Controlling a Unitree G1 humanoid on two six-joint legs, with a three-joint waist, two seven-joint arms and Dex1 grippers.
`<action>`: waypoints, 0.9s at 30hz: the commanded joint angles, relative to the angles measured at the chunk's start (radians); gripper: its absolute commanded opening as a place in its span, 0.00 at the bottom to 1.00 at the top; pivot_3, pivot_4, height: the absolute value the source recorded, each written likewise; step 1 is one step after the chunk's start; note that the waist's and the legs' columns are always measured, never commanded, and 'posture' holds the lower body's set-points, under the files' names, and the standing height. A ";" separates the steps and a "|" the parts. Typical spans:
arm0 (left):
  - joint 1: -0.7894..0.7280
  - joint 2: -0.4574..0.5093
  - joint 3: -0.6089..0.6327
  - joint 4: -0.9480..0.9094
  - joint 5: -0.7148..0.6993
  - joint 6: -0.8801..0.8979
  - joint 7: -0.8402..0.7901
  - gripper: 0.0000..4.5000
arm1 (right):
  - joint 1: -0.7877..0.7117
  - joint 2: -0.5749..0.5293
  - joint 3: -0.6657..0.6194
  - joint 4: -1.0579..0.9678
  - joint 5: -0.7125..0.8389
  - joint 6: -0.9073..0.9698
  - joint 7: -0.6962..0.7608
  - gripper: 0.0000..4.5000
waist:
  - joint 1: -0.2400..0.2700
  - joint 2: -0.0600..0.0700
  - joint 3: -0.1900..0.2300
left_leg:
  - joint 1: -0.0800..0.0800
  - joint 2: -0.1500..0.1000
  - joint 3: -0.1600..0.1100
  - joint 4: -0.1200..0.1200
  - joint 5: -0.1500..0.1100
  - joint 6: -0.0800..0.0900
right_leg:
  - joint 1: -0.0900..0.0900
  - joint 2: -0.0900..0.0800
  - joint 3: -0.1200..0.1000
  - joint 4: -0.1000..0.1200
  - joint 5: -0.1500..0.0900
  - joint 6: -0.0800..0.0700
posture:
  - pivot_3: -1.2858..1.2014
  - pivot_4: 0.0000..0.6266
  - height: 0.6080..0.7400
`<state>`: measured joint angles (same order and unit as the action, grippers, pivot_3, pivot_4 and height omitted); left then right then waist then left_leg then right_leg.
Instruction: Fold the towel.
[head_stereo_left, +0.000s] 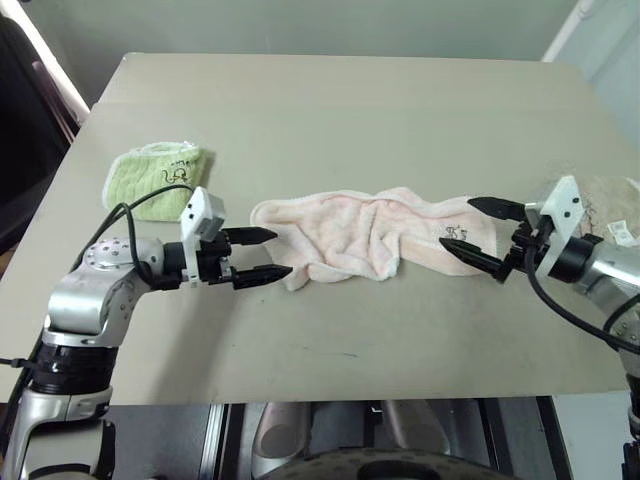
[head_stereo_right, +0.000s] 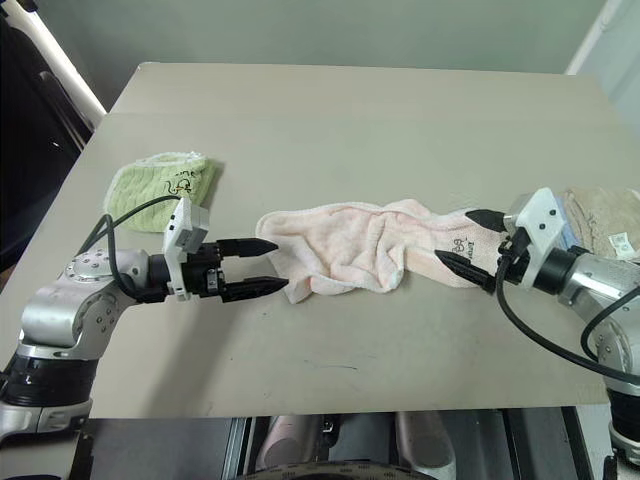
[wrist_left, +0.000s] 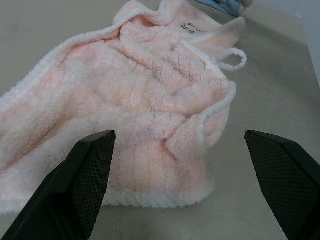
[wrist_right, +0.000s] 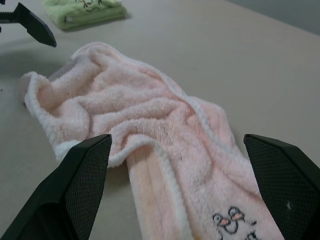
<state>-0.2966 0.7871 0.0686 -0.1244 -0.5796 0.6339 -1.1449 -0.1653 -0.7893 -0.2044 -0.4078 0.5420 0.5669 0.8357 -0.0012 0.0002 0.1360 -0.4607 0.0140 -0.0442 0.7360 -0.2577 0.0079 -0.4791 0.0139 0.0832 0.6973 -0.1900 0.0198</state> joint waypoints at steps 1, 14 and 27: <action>-0.003 -0.003 0.003 -0.041 -0.010 0.006 0.012 1.00 | -0.013 0.001 -0.005 0.000 -0.009 -0.026 -0.003 0.99 | 0.000 0.000 0.000 | 0.000 0.000 0.000 0.000 0.000 0.000 | 0.000 0.000 0.000 0.000 0.000 0.000 | 0.52 0.24 0.68; 0.001 -0.030 0.008 -0.096 -0.034 0.040 0.063 1.00 | -0.134 -0.045 0.026 0.130 -0.026 0.139 -0.037 0.99 | 0.000 0.000 0.000 | 0.000 0.000 0.000 0.000 0.001 0.000 | 0.000 0.000 0.000 0.000 0.000 0.000 | 0.52 0.24 0.68; 0.038 -0.059 0.015 -0.142 -0.041 0.050 0.124 1.00 | -0.628 -0.070 0.225 0.791 -0.187 0.041 0.183 0.99 | -0.006 0.001 0.000 | -0.001 0.001 0.002 -0.001 0.002 0.000 | -0.003 0.000 0.001 0.001 0.003 -0.001 | 0.52 0.24 0.68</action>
<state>-0.2597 0.7280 0.0686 -0.2394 -0.6098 0.6963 -1.0266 -0.7561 -0.8660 0.0040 0.3063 0.4020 0.6831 0.9872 -0.0069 0.0008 0.1364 -0.4613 0.0148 -0.0429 0.7345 -0.2548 0.0082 -0.4823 0.0139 0.0836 0.6985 -0.1868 0.0185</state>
